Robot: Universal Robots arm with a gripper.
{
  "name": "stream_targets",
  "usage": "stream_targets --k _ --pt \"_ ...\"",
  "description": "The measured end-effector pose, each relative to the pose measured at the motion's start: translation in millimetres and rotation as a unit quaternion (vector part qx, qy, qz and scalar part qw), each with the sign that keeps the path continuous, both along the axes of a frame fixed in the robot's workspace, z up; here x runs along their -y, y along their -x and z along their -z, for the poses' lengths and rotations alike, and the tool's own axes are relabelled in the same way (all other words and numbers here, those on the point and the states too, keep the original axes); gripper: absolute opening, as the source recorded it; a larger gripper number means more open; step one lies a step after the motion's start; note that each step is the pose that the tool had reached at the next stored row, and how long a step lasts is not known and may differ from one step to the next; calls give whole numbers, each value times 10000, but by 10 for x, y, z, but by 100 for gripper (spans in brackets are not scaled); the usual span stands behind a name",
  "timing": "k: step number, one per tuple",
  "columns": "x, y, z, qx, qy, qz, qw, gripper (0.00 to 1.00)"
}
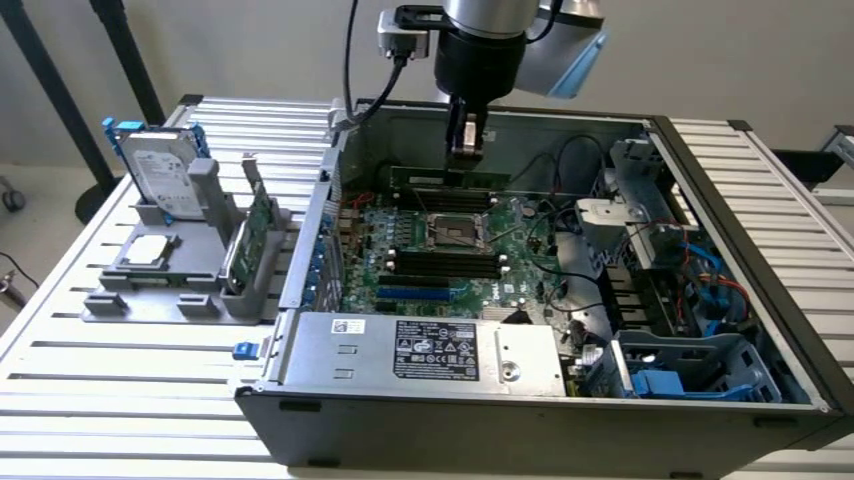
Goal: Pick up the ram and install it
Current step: 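Pick up the ram and move it above insertion slot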
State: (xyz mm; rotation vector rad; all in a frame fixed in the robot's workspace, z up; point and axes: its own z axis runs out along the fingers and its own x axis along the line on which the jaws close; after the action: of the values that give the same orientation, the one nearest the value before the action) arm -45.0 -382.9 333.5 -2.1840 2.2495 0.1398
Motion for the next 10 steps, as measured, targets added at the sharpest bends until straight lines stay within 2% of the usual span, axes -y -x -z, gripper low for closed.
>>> stream_targets --k 3,5,8,9,10 --pt "-2 -17 22 19 35 68 10000 14" --pt "-2 -19 32 53 56 127 9999 14" --pt "-3 -19 46 119 93 201 9997 14" --pt "-3 -19 51 132 98 207 9997 14" --pt "-2 -19 51 132 98 207 9996 14"
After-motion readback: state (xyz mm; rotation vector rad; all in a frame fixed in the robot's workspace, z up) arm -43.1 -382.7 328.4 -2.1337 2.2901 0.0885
